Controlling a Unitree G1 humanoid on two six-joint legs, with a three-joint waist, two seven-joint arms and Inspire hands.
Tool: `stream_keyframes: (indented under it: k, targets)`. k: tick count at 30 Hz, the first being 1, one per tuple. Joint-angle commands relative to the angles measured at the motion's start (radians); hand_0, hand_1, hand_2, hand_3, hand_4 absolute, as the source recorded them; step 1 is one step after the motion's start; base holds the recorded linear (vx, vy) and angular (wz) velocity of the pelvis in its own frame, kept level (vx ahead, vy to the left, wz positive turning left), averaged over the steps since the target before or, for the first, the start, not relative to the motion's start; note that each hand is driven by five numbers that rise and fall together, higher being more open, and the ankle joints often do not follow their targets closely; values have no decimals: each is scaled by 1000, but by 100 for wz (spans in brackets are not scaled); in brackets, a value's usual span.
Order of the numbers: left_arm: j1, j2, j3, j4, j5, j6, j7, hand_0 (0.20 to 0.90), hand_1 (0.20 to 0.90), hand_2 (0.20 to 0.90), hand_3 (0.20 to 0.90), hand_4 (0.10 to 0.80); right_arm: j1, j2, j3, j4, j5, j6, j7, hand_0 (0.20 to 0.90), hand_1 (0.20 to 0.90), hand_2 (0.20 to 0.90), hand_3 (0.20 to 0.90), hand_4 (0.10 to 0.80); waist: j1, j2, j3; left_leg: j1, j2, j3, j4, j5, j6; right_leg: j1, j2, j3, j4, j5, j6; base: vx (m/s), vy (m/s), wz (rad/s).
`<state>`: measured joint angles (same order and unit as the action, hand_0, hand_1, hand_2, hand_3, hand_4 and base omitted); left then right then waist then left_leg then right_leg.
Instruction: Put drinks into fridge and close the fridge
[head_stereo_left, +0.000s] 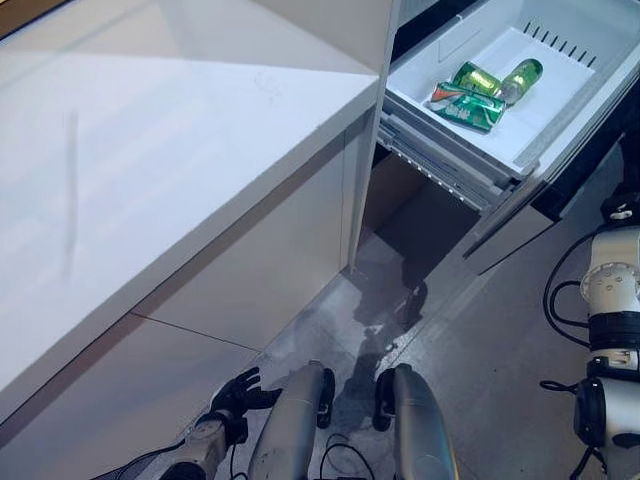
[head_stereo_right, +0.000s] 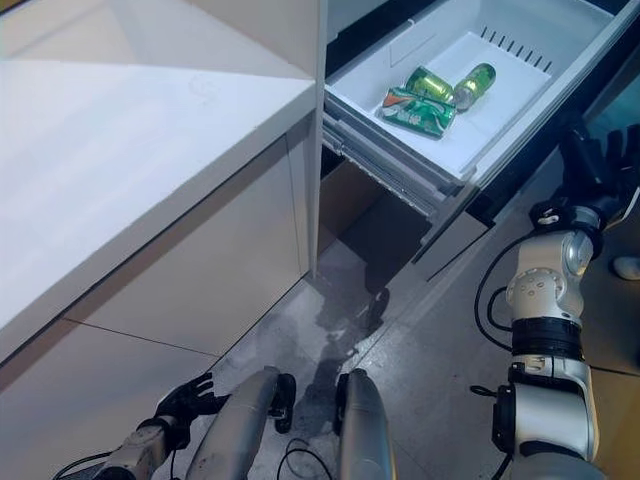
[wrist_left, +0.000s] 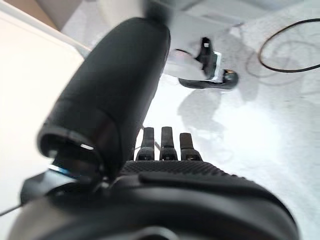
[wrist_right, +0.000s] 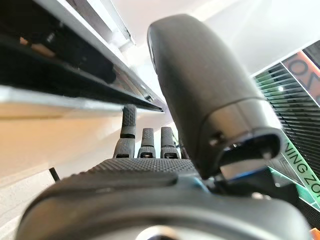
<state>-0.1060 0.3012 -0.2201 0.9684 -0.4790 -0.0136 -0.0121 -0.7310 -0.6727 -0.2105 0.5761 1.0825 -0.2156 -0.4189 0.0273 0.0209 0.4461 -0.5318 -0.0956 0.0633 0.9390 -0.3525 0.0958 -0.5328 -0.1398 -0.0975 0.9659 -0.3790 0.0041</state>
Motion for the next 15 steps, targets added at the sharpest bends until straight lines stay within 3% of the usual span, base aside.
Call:
stream_keyframes:
  k: [1, 8, 12, 15]
  targets:
    - [30, -5, -22, -42, -25, -39, -10, 900, 900, 900, 900, 800, -47, -36, 80, 3, 39, 57, 142, 900, 900, 900, 900, 800, 43, 7, -41, 32, -48, 8, 3, -95, 81, 41, 49, -59, -2, -37, -141, 48, 60, 0]
    - [60, -16, -36, -54, -11, -40, -32, 900, 900, 900, 900, 800, -86, 9, 181, -60, 7, 168, 431, 900, 900, 900, 900, 800, 66, 6, -49, 69, -60, -5, -46, -77, 74, 72, 44, -61, -34, -25, -134, 48, 43, 0]
    - [71, -13, -41, -53, -5, -39, -38, 900, 900, 900, 900, 800, -133, 22, 236, -62, -8, 190, 489, 900, 900, 900, 900, 800, 79, 6, -47, 67, -68, -14, -42, -69, 71, 72, 32, -72, -19, -27, -135, 27, 22, 3]
    - [83, -3, -51, -54, -10, -41, -50, 900, 900, 900, 900, 800, -216, 45, 305, -24, -10, 205, 528, 900, 900, 900, 900, 800, 110, 9, -51, 123, -76, -40, -130, -32, 61, 128, 31, -83, -90, 1, -123, 62, 26, 0]
